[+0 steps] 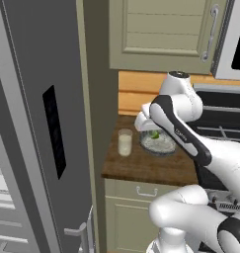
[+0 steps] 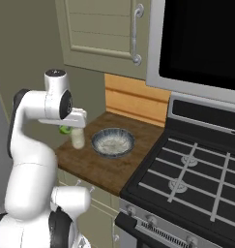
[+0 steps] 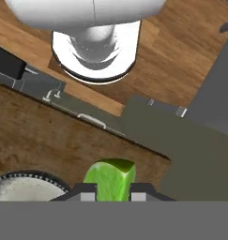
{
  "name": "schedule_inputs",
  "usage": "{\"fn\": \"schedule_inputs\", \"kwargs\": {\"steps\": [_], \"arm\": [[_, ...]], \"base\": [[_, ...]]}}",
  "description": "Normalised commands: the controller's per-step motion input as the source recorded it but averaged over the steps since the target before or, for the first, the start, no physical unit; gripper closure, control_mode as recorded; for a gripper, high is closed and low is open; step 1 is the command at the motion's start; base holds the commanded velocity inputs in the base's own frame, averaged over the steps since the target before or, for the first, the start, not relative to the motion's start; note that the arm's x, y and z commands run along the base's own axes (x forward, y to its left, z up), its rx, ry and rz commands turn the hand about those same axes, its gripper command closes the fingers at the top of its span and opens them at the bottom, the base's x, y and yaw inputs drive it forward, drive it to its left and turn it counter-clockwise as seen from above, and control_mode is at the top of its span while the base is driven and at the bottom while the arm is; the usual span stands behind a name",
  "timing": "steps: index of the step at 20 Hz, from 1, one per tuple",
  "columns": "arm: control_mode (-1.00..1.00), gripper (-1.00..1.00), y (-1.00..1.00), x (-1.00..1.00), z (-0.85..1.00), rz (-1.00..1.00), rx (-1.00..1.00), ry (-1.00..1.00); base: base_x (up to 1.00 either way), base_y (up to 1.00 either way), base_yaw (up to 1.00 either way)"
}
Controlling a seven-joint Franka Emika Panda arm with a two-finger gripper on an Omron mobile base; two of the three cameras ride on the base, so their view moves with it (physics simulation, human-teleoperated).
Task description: Grab a lemon wedge from the fridge and one ice cube from the ice bowl, and put them in the glass of lemonade.
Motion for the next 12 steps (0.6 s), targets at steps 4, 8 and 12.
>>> {"fn": "schedule_inputs", "kwargs": {"steps": [4,8,12], "arm": [[-1.0,1.0,0.14,1.0,-0.32,0.14,-0.05,-0.07],[-1.0,1.0,0.08,0.67,-0.38,0.1,-0.05,0.0],[-1.0,1.0,0.14,0.26,-0.14,0.12,-0.02,-0.02]], "base": [[0.0,0.0,0.0],[0.0,0.0,0.0],[0.0,0.0,0.0]]}}
